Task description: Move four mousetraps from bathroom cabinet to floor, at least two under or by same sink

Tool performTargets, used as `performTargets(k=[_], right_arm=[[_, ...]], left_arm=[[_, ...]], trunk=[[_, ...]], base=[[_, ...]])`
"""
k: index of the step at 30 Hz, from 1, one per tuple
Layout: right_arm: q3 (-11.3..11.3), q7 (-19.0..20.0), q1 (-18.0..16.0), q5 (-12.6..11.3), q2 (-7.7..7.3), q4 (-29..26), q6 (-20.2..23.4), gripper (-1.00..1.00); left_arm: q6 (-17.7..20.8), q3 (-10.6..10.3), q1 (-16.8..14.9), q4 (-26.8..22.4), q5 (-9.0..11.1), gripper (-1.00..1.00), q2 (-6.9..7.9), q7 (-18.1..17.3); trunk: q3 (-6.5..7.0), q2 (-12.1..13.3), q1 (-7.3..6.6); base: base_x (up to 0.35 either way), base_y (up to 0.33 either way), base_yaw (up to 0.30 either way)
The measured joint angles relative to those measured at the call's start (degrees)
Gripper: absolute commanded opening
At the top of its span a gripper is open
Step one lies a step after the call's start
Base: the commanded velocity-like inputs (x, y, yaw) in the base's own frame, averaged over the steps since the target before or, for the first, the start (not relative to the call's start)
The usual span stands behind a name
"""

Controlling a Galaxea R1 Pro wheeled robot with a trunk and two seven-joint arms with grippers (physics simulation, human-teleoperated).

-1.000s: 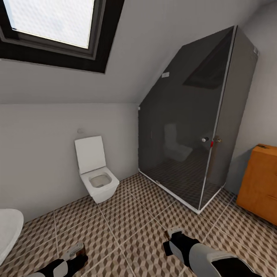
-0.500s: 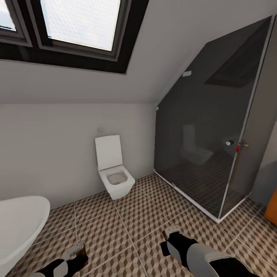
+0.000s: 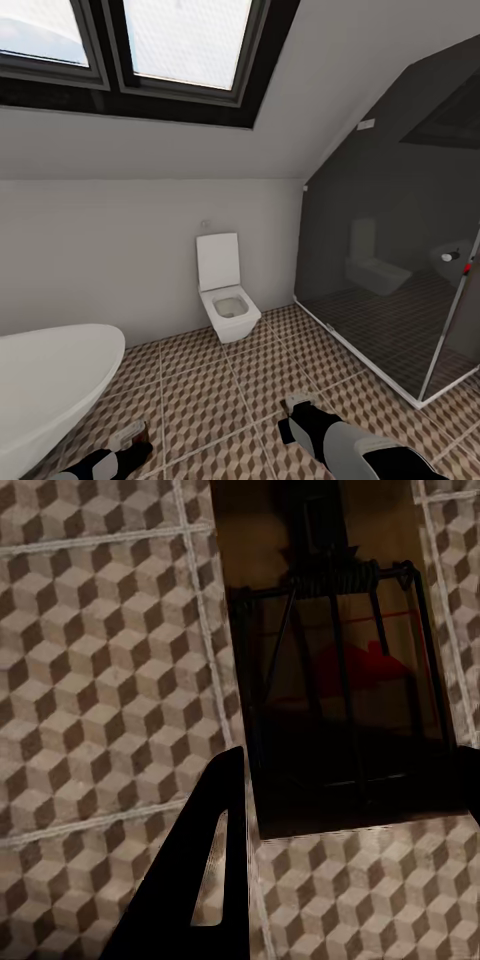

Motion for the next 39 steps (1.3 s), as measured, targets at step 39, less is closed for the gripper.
performTargets(k=[39], right_arm=[[0.0, -0.27, 0.01, 0.0, 0.15, 1.08, -0.29, -1.0]], left_arm=[[0.5, 0.0, 0.04, 0.0, 0.03, -1.0, 0.17, 0.3]], trunk=[[0.0, 0.0, 0.0]], base=[[0.0, 0.0, 0.3]])
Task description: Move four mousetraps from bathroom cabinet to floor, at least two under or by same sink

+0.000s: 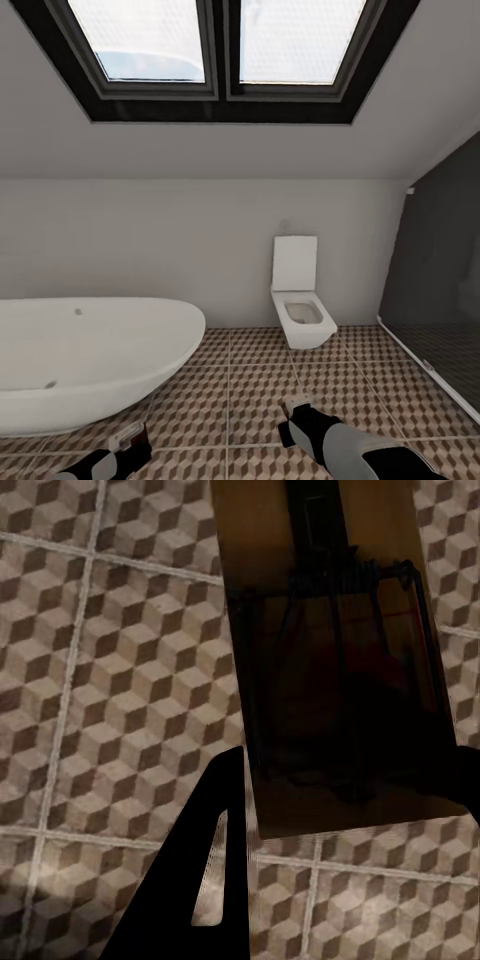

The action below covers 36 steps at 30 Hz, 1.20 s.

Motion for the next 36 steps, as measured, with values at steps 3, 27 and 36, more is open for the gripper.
performTargets(k=[3, 27, 36], right_arm=[[0.0, 0.0, 0.0, 0.0, 0.0, 0.02, -0.01, -1.0], [0.0, 0.01, 0.0, 0.0, 0.62, 0.02, -0.03, -1.0], [0.0, 0.0, 0.0, 0.0, 0.62, 0.03, -0.08, -1.0]], left_arm=[[0.0, 0.0, 0.0, 0.0, 0.0, -1.0, 0.0, 0.0], [-0.01, 0.0, 0.03, 0.0, -0.05, -1.0, -0.09, 0.01], [0.0, 0.0, 0.0, 0.0, -0.06, -1.0, -0.09, 0.0]], trunk=[[0.0, 0.0, 0.0], [0.0, 0.0, 0.0], [0.0, 0.0, 0.0]], base=[[0.0, 0.0, 0.3], [0.0, 0.0, 0.3], [0.0, 0.0, 0.3]])
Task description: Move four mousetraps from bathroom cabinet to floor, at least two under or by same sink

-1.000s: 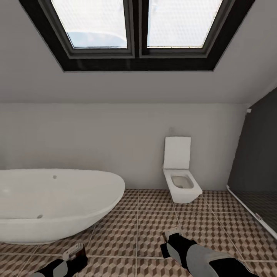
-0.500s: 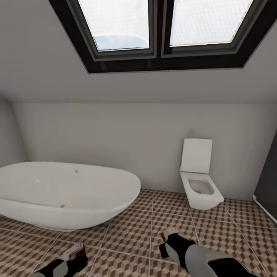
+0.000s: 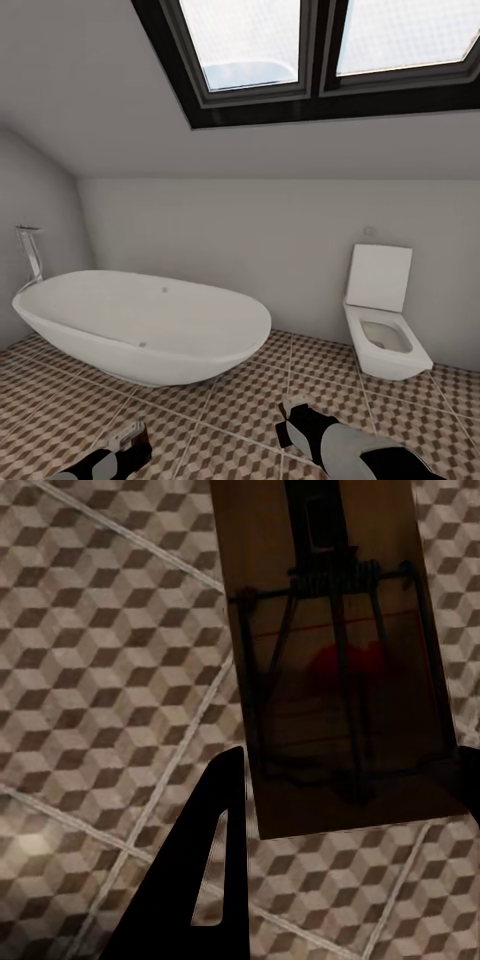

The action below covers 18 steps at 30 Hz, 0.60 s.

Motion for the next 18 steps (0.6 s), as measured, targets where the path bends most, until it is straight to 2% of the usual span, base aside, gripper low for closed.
performTargets(k=[18], right_arm=[[0.0, 0.0, 0.0, 0.0, 0.0, 0.0, 0.04, -1.0]], left_arm=[[0.0, 0.0, -0.02, 0.0, 0.02, -1.0, 0.0, 0.0]], trunk=[[0.0, 0.0, 0.0]], base=[[0.0, 0.0, 0.3]])
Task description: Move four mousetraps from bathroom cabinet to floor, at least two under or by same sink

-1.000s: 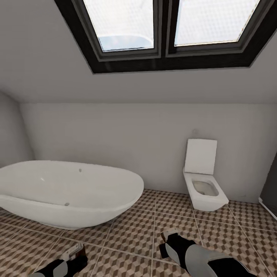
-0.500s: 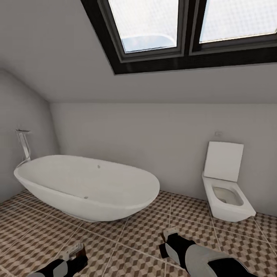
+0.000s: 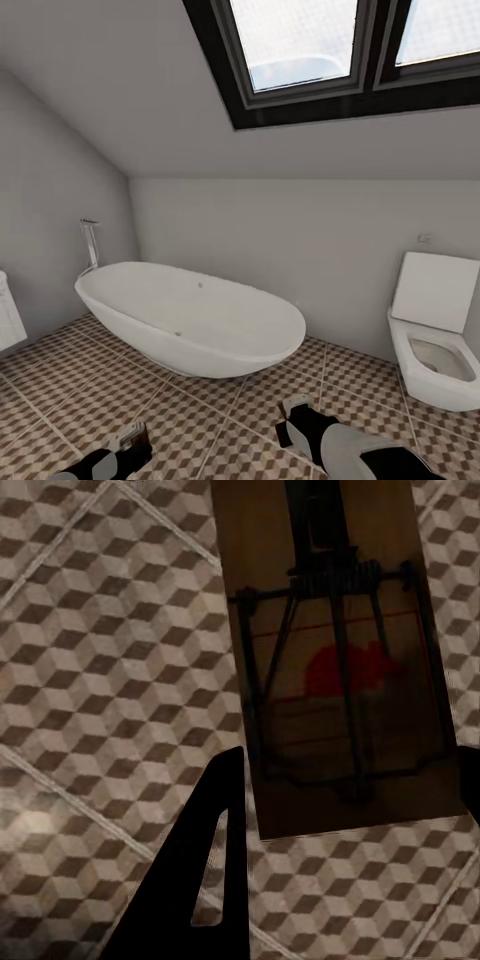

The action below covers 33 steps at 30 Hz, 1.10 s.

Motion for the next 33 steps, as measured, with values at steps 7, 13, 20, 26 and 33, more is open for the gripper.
performTargets(k=[7, 13, 20, 26, 33], right_arm=[[0.0, 0.0, 0.0, 0.0, 0.04, 0.0, 0.01, -1.0], [0.0, 0.03, 0.0, 0.0, 0.06, 0.03, 0.01, -1.0], [0.0, 0.04, 0.0, 0.1, 0.09, 0.02, -0.07, -1.0], [0.0, 0.08, 0.04, 0.17, 0.13, 0.03, -0.06, -1.0], [0.0, 0.1, 0.04, 0.17, 0.09, 0.01, -0.03, -1.0]], left_arm=[[0.0, 0.0, 0.03, 0.0, -0.03, -1.0, 0.0, 0.0], [-0.02, 0.0, 0.03, 0.0, -0.02, -1.0, 0.0, -0.04], [-0.09, 0.0, 0.04, 0.0, -0.04, -1.0, -0.11, -0.08], [-0.37, 0.0, 0.05, 0.0, -0.1, -1.0, -0.3, -0.09], [-0.57, -0.07, 0.02, 0.0, -0.13, -1.0, -0.35, -0.19]], trunk=[[-0.15, 0.0, 0.0], [-0.43, 0.0, 0.0], [-0.83, 0.0, 0.0], [-1.19, 0.0, 0.0], [-1.64, 0.0, 0.0]], base=[[0.0, 0.0, 0.298], [0.0, 0.0, 0.279], [0.0, 0.0, 0.258], [0.0, 0.0, 0.238], [0.0, 0.0, 0.215]])
